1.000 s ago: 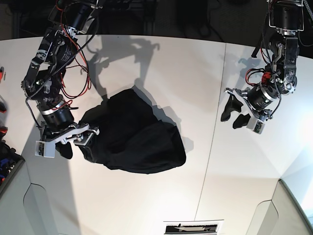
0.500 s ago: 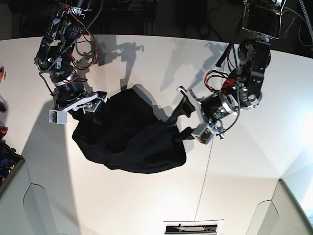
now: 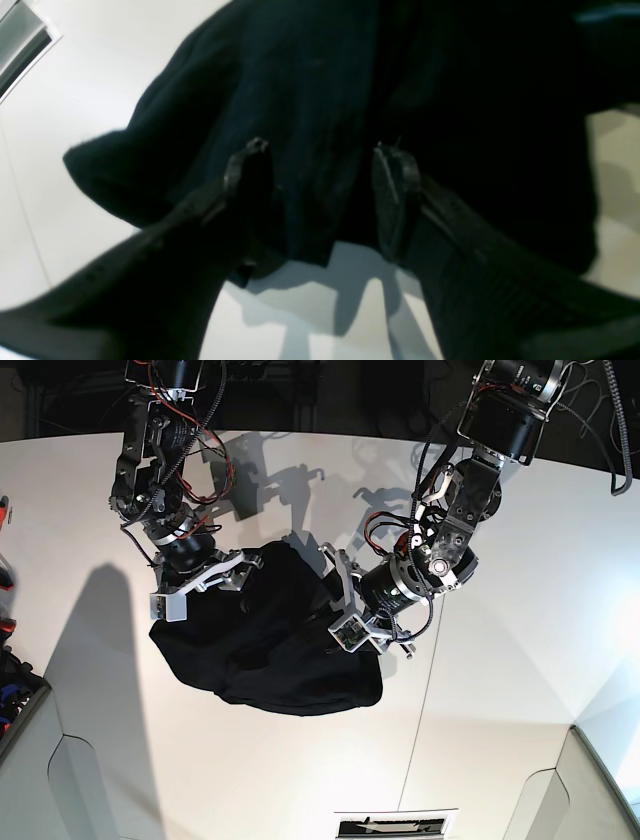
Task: Layout the t-shirt on the table in an organized manner, then fold the t-shirt properly
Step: 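Grasp another edge of the shirt with the left gripper, then pull the grippers apart to stretch the shirt across the table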
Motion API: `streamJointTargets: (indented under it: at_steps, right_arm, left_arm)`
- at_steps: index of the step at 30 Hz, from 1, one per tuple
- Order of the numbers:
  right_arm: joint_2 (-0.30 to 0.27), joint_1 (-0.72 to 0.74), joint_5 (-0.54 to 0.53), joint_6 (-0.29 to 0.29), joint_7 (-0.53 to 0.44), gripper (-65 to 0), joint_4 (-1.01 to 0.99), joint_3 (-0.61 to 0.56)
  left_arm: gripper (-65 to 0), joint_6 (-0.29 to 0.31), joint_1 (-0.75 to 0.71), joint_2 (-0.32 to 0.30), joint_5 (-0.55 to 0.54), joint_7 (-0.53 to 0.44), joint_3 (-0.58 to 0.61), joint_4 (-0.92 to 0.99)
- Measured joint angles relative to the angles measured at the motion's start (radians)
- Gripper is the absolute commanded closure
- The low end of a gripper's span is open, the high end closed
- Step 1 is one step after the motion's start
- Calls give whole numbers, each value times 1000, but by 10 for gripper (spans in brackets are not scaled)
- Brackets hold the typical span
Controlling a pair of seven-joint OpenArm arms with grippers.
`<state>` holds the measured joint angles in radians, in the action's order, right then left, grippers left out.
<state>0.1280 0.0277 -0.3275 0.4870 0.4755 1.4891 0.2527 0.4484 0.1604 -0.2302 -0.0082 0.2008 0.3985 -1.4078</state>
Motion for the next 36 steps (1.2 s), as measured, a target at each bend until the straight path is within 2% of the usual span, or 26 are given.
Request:
streamJointTargets:
  at_steps: [7, 8, 11, 14, 20, 25, 36]
  right_arm:
    - [5, 0, 6, 0, -8, -444, 0, -11]
    - [5, 0, 7, 0, -8, -444, 0, -11]
    - [5, 0, 6, 0, -8, -444, 0, -11]
    - [5, 0, 6, 0, -8, -444, 0, -11]
    - [5, 0, 7, 0, -9, -445, 0, -11]
    - [5, 0, 15, 0, -11, -445, 0, -11]
    - [2, 0, 15, 2, -7, -445, 0, -11]
  left_arm:
    - [-336, 0, 32, 0, 7, -39, 0, 78]
    - [-295, 0, 31, 0, 15, -47, 0, 81]
    - [-105, 0, 32, 0, 34, -49, 0, 82]
    - [-6, 0, 32, 0, 36, -49, 0, 82]
    - [0, 0, 28, -3, 37, -31, -11, -3]
    - [0, 2, 31, -9, 18, 112, -66, -137]
    - [0, 4, 32, -155, -129, 235, -236, -455]
